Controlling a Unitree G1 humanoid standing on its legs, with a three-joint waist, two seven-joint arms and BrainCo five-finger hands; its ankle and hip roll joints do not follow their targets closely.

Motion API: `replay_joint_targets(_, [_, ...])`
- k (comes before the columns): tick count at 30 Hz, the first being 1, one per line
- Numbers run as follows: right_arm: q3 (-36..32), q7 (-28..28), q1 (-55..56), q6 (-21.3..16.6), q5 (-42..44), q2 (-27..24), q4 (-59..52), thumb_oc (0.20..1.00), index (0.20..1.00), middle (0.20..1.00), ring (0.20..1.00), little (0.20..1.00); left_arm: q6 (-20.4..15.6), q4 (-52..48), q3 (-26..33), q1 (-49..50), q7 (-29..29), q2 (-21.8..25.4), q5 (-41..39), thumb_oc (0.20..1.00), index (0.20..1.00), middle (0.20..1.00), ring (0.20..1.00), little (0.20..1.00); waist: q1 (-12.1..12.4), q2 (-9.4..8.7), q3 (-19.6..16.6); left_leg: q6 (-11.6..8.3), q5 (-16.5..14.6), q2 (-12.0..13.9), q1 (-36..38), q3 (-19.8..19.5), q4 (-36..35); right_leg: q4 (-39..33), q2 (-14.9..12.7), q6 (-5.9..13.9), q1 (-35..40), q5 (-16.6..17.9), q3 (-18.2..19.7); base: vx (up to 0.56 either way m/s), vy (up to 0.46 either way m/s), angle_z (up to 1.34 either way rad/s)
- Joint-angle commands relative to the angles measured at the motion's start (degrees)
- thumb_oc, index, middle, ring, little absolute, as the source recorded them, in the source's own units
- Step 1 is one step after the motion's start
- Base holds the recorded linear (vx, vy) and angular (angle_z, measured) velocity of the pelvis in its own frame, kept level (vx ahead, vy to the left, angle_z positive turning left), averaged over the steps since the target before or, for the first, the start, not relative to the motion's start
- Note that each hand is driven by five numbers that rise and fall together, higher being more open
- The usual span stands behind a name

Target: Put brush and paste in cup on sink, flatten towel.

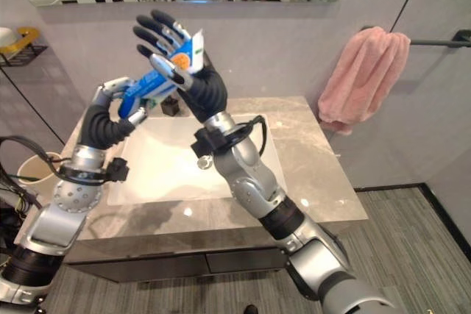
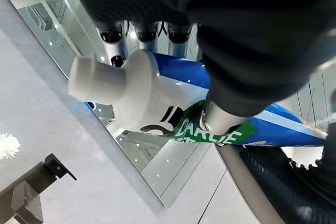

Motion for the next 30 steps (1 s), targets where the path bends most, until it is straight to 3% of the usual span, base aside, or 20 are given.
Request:
replay_joint_targets(1, [-0.06,0.54,-5.47,-1.32,-1.54,3.15,0.01,0.200,0.200,0.200,0.200,0.200,-2.06,-0.74,-0.68,-6.93,1.33,1.85,-0.56,0.200,0.200,0.200,0.200,0.200,-0.38,-2.27,-0.78,-0.75,-4.58,3.06,1.01,-0.33,0.68,0.07,-5.30,5.36,3.92,-5.29,-1.05,0.00,0.000,0.00])
replay_joint_targets(5, [-0.45,-0.09,-5.37,-1.79,-1.81,3.41,0.28,0.200,0.200,0.200,0.200,0.200,-2.37,-0.98,0.34,-5.52,1.73,2.13,-0.81,0.216,0.216,0.216,0.216,0.216,-0.25,-2.29,-0.76,-0.73,-4.54,3.07,0.95,-0.42,0.68,0.07,-5.23,5.28,3.94,-5.40,-1.10,0.00,0.000,0.00])
replay_joint_targets(6, [-0.63,-0.09,-5.38,-1.86,-1.54,3.68,0.43,0.200,0.200,0.200,0.200,0.200,-2.41,-1.07,0.60,-5.20,1.88,2.10,-0.79,0.567,0.567,0.567,0.567,0.567,-0.19,-2.28,-0.79,-0.73,-4.54,3.07,0.94,-0.43,0.68,0.07,-5.23,5.27,3.96,-5.42,-1.12,0.00,0.000,0.00])
replay_joint_targets(7, [-0.76,-0.18,-5.37,-1.97,-1.51,3.99,0.50,0.200,0.200,0.200,0.200,0.200,-2.38,-1.06,0.85,-4.89,2.23,2.03,-0.48,1.000,1.000,1.000,1.000,1.000,-0.12,-2.26,-0.82,-0.73,-4.54,3.09,0.95,-0.47,0.68,0.07,-5.25,5.26,4.02,-5.43,-1.20,0.00,0.000,0.00])
replay_joint_targets(22, [-5.86,-5.46,-6.90,-6.67,-4.28,7.18,0.06,0.200,0.200,0.200,0.200,0.200,-1.32,0.57,6.19,2.65,6.63,2.32,4.91,1.000,1.000,1.000,1.000,1.000,2.09,-2.20,-0.56,-1.19,-3.74,3.04,-0.07,-2.86,0.68,0.07,-5.53,4.86,5.00,-5.75,-3.86,-0.01,-0.005,0.07])
replay_joint_targets(26, [-7.38,-6.60,-7.90,-7.61,-5.74,6.97,-0.23,0.200,0.200,0.200,0.200,0.200,-0.79,-1.68,7.85,4.17,7.13,2.81,6.05,1.000,1.000,1.000,1.000,1.000,3.66,-2.15,-0.19,-1.53,-3.04,2.75,-1.14,-5.09,0.68,0.07,-5.81,4.72,5.51,-5.82,-6.11,-0.03,-0.016,0.26])
replay_joint_targets(30, [-9.88,-8.08,-8.33,-9.01,-6.60,4.86,-0.84,0.200,0.200,0.200,0.200,0.200,-0.58,-4.04,10.27,6.24,6.77,4.30,7.51,1.000,1.000,1.000,1.000,1.000,5.71,-2.06,0.53,-2.16,-1.47,2.13,-3.47,-10.33,0.68,0.07,-6.13,4.48,6.64,-6.38,-11.03,-0.02,-0.028,0.58])
